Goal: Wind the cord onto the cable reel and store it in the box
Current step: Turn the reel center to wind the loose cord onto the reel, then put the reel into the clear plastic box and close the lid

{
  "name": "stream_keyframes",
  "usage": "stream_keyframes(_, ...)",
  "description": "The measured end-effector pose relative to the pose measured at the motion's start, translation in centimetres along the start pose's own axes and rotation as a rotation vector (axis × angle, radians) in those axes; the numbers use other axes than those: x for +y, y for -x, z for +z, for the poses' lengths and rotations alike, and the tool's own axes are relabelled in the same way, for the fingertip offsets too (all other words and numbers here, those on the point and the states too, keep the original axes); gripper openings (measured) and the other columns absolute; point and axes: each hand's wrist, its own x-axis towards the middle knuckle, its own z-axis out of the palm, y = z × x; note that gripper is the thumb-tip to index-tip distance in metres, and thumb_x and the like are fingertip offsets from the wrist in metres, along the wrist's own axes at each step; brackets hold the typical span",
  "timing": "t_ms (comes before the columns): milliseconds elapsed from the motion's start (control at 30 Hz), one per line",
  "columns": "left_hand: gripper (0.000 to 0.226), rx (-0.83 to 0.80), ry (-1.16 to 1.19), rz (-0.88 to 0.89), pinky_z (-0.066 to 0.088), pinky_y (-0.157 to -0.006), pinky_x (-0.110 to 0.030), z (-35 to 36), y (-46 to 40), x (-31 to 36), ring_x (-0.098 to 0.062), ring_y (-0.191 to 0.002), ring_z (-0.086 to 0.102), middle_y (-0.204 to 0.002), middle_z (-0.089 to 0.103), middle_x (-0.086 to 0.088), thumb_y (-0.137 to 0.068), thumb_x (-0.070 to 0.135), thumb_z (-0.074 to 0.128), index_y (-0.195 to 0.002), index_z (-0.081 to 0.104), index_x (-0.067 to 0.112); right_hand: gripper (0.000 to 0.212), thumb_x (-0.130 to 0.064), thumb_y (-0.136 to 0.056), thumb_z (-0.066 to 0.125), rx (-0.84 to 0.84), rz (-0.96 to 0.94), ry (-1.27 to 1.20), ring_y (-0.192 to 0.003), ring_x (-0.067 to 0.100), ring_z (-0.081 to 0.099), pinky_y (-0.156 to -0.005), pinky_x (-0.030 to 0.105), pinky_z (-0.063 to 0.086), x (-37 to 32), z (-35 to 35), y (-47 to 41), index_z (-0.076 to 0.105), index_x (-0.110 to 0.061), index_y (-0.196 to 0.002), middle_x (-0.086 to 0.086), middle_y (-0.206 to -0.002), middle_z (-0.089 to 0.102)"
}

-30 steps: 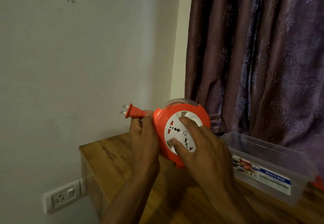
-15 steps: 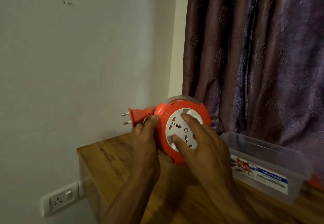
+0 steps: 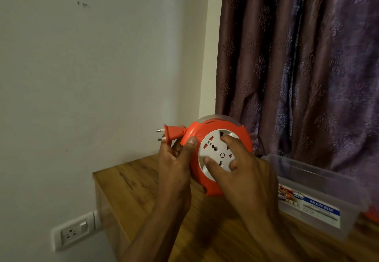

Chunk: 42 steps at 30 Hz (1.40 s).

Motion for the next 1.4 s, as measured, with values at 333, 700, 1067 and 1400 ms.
stream_keyframes(333,0.051,0.002,-0.02,-0.017,0.057,-0.071,-0.044,-0.4,-0.3,-0.2,-0.022,-0.092,0.067,-0.11,0.067,0.002,-0.074,0.044,0.067,-0.121,0.048,0.035,0.075,-0.073,-0.074,0.056,-0.008,-0.002,0.007,-0.103,0.025,0.067,-0.095,0.043,0.051,-0.2,0.1,0.2,0.044,-0.04,-0.14,0.0,-0.106,0.075)
stream_keyframes(700,0.032,0.1,0.124,-0.216,0.055,-0.065,-0.053,-2.9,-0.5,-2.1,-0.037,-0.08,0.068,-0.093,0.07,-0.017,-0.081,0.022,0.067,-0.11,0.053,0.019,0.042,-0.057,-0.092,0.048,-0.031,0.069,0.115,-0.099,0.028,0.067,-0.078,0.033,0.052,5.0,-0.5,-3.2,0.062,-0.029,-0.12,0.002,-0.112,0.074)
stream_keyframes(1067,0.012,0.083,0.075,-0.738,0.052,-0.058,-0.035,-6.8,1.7,-4.2,-0.024,-0.066,0.06,-0.076,0.062,-0.013,-0.082,0.016,0.059,-0.08,0.06,0.004,0.026,-0.04,-0.094,0.06,-0.746,0.658,-0.421,-0.05,0.013,0.052,-0.043,0.022,0.043,10.8,5.2,-1.0,0.064,-0.02,-0.11,0.003,-0.067,0.062)
stream_keyframes(1400,0.047,0.13,0.126,-0.931,0.055,-0.062,-0.045,-9.0,2.0,-4.3,-0.033,-0.077,0.062,-0.095,0.06,-0.021,-0.079,0.039,0.063,-0.102,0.055,-0.001,0.032,-0.043,-0.096,0.053,-0.672,0.62,-0.264,-0.066,0.022,0.054,-0.046,0.021,0.036,11.5,6.5,0.1,0.066,-0.015,-0.105,0.009,-0.08,0.059)
